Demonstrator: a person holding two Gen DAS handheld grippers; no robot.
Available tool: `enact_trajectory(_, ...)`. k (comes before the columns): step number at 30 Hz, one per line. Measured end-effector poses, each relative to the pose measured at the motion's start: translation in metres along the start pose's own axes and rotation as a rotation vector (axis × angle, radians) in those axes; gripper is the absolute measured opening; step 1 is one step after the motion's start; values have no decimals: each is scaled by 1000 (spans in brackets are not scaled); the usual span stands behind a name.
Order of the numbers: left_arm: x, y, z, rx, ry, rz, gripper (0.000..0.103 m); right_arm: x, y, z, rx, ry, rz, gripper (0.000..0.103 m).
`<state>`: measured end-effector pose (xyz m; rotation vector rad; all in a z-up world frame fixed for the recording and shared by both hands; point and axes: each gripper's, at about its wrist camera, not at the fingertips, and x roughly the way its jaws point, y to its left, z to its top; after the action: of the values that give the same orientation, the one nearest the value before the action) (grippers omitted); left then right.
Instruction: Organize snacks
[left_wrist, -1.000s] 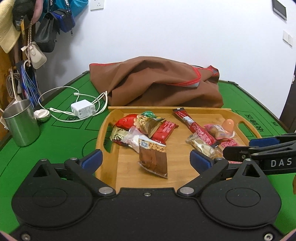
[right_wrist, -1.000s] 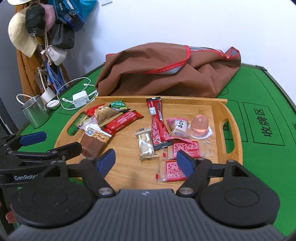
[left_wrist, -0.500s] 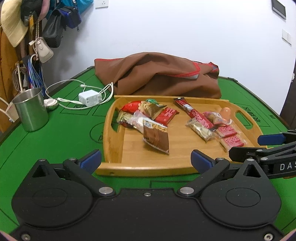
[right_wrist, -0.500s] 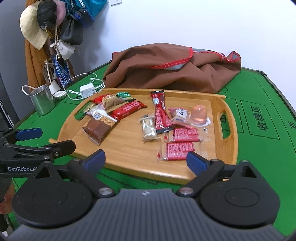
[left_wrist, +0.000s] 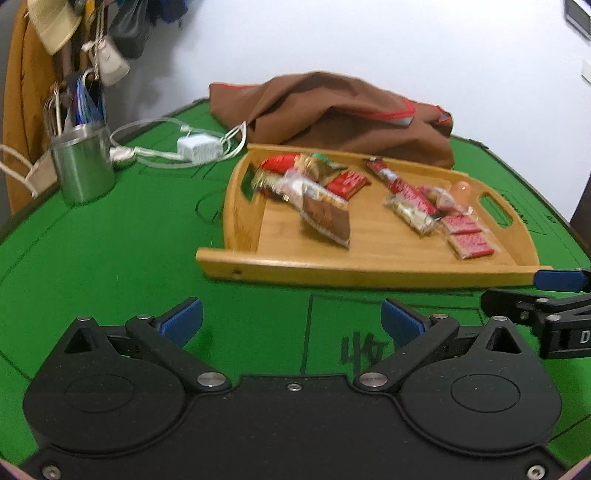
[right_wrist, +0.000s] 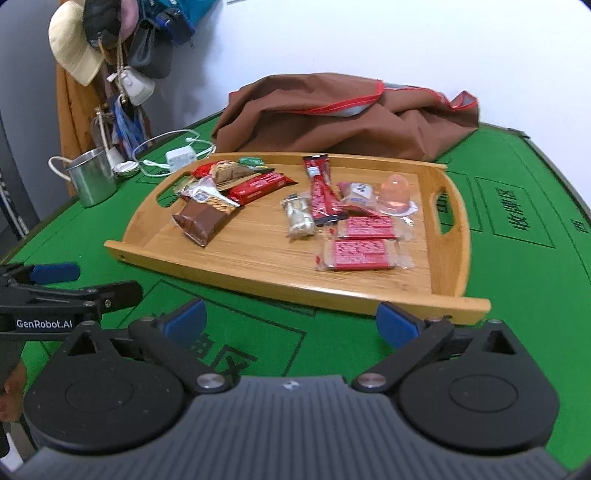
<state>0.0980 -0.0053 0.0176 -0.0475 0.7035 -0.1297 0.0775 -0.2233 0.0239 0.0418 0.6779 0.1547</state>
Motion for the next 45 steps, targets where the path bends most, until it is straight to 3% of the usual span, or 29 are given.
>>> enact_trajectory(16,18,-9,-14,3,65,44,103,10,7,-27,-29,41,-89,103)
enact_trajectory(28,24,-18,-13,34,81,84,103,16,9,-32,-43,54,-115,103)
enact_trajectory(45,25,-19,-12,32,82,87,103,18,8,-32,-44,43,-114,103)
